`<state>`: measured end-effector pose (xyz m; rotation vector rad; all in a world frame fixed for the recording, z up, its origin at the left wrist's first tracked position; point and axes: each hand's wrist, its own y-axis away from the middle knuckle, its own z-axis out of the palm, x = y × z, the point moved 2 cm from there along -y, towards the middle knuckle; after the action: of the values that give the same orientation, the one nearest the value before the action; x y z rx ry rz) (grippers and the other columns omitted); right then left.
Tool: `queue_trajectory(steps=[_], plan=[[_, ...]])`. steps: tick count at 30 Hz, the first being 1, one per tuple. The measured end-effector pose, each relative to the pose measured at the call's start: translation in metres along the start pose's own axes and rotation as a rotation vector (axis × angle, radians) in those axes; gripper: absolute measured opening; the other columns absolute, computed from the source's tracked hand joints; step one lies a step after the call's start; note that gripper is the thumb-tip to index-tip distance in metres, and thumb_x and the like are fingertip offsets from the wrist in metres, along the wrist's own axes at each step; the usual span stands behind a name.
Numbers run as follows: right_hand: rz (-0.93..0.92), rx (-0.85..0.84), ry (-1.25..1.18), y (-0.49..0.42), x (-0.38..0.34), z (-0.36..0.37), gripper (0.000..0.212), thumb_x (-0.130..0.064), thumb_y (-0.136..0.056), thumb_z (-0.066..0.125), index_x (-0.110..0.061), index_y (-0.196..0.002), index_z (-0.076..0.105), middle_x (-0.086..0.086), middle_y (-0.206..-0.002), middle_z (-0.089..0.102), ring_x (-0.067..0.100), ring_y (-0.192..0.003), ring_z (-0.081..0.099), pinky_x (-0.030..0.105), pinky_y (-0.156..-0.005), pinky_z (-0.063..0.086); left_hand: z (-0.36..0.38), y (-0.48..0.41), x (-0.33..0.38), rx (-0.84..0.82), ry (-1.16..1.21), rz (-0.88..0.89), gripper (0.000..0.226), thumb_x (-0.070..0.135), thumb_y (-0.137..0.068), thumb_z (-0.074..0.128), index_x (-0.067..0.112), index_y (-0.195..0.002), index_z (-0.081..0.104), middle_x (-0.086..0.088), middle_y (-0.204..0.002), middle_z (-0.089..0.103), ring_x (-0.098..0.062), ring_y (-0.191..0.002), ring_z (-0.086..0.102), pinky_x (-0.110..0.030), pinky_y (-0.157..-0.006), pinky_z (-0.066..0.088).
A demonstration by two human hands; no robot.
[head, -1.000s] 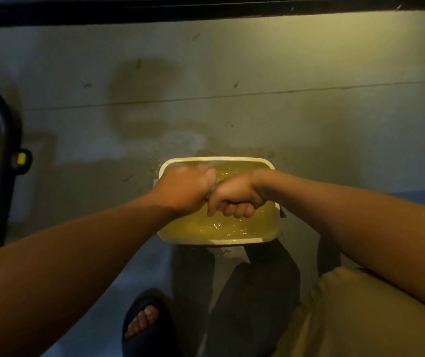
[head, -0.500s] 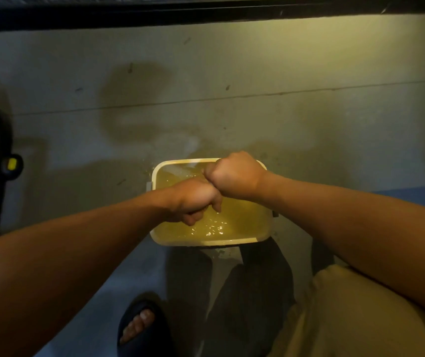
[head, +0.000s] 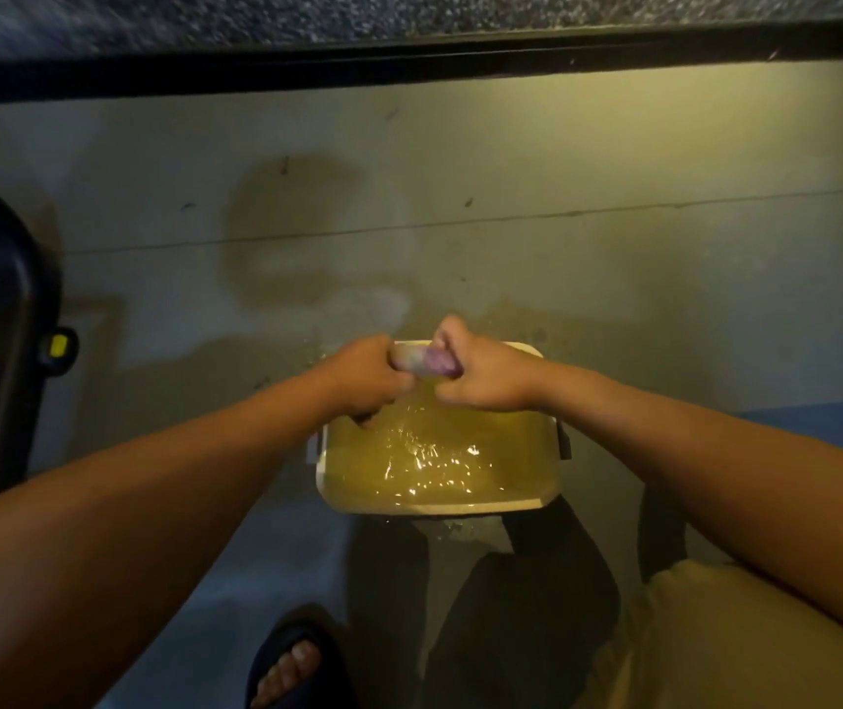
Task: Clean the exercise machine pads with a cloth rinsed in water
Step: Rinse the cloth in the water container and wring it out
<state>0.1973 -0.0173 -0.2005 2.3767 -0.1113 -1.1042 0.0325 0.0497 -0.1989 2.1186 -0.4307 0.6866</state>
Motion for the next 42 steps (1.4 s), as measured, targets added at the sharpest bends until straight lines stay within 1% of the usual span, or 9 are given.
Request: queue_trajectory(steps=[5, 9, 12, 18, 23, 26, 29, 37, 42], plan=[[0.076, 0.155, -0.470, -0.003, -0.013, -0.041, 0.015, -0.024, -0.103, 0.045, -0.022, -0.092, 0.035, -0.001, -0.068, 0.037, 0.014, -0.053, 0.032, 0.026, -0.047, 0.030, -0.058, 0.004, 0.020, -0.047, 0.784, -0.065, 0.030, 0.009, -0.100, 0.053, 0.012, -0.130, 0.051, -0.018, -0.099, 0.070, -0.027, -0.077, 0.066, -0.038, -0.076, 0.064], [-0.033, 0.243, -0.327, -0.011, -0.042, -0.061, 0.021, -0.027, -0.107, 0.050, -0.018, -0.089, 0.043, 0.006, -0.074, 0.048, 0.015, -0.059, 0.044, 0.029, -0.056, 0.041, -0.070, 0.003, 0.033, -0.068, 0.787, -0.027, 0.050, 0.046, -0.101, 0.054, 0.008, -0.133, 0.055, -0.014, -0.100, 0.058, -0.020, -0.070, 0.066, -0.032, -0.074, 0.063], [-0.085, 0.249, -0.158, -0.017, -0.058, -0.073, 0.030, -0.027, -0.107, 0.051, -0.007, -0.086, 0.056, 0.004, -0.076, 0.052, 0.013, -0.071, 0.045, 0.030, -0.066, 0.038, -0.069, -0.003, 0.030, 0.040, 0.797, 0.033, 0.046, 0.034, -0.098, 0.064, 0.002, -0.129, 0.054, -0.009, -0.085, 0.066, -0.013, -0.065, 0.065, -0.025, -0.067, 0.060], [0.311, 0.453, -0.920, -0.029, -0.069, -0.080, 0.031, -0.035, -0.110, 0.040, -0.020, -0.087, 0.055, 0.002, -0.075, 0.051, 0.015, -0.063, 0.048, 0.027, -0.061, 0.038, -0.083, -0.004, 0.040, 0.113, 1.015, 0.142, 0.034, -0.008, -0.099, 0.047, 0.020, -0.114, 0.057, -0.020, -0.093, 0.066, -0.026, -0.074, 0.064, -0.040, -0.071, 0.059], [0.199, 0.409, -1.059, -0.031, -0.061, -0.065, 0.026, -0.037, -0.109, 0.042, -0.018, -0.111, 0.061, 0.004, -0.086, 0.063, 0.014, -0.063, 0.053, 0.024, -0.054, 0.043, -0.084, -0.005, 0.039, -0.065, 1.148, 0.142, 0.046, 0.003, -0.061, 0.055, 0.009, -0.105, 0.068, -0.019, -0.097, 0.051, -0.034, -0.083, 0.050, -0.046, -0.086, 0.050], [0.034, 0.300, -0.946, -0.020, -0.062, -0.069, 0.013, -0.024, -0.105, 0.055, -0.018, -0.094, 0.060, 0.005, -0.081, 0.061, 0.015, -0.066, 0.055, 0.025, -0.056, 0.043, -0.077, -0.002, 0.041, -0.062, 0.737, 0.173, 0.032, 0.036, -0.083, 0.071, 0.014, -0.104, 0.062, -0.010, -0.087, 0.060, -0.026, -0.075, 0.059, -0.032, -0.062, 0.049], [-0.029, 0.301, -0.890, -0.014, -0.058, -0.070, 0.014, -0.018, -0.101, 0.060, -0.017, -0.087, 0.063, 0.005, -0.081, 0.061, 0.013, -0.071, 0.056, 0.026, -0.061, 0.043, -0.071, -0.006, 0.040, 0.103, 0.383, 0.217, 0.045, 0.041, -0.082, 0.082, 0.009, -0.108, 0.062, -0.002, -0.085, 0.069, -0.016, -0.077, 0.065, -0.033, -0.069, 0.052], [-0.023, 0.460, -0.949, -0.006, -0.048, -0.080, 0.019, -0.032, -0.092, 0.069, -0.013, -0.087, 0.066, 0.003, -0.080, 0.063, 0.018, -0.080, 0.057, 0.035, -0.074, 0.041, -0.078, 0.000, 0.059, 0.308, 0.582, 0.248, 0.023, 0.020, -0.089, 0.055, 0.006, -0.076, 0.068, -0.014, -0.073, 0.058, -0.023, -0.072, 0.053, -0.037, -0.075, 0.044], [-0.055, 0.345, -1.166, 0.006, -0.048, -0.085, 0.028, -0.039, -0.094, 0.058, -0.013, -0.085, 0.063, 0.011, -0.097, 0.063, 0.024, -0.091, 0.060, 0.036, -0.085, 0.046, -0.077, -0.003, 0.062, 0.251, 0.790, 0.229, 0.025, 0.014, -0.101, 0.042, 0.002, -0.099, 0.064, -0.017, -0.082, 0.062, -0.029, -0.074, 0.060, -0.031, -0.060, 0.050]])
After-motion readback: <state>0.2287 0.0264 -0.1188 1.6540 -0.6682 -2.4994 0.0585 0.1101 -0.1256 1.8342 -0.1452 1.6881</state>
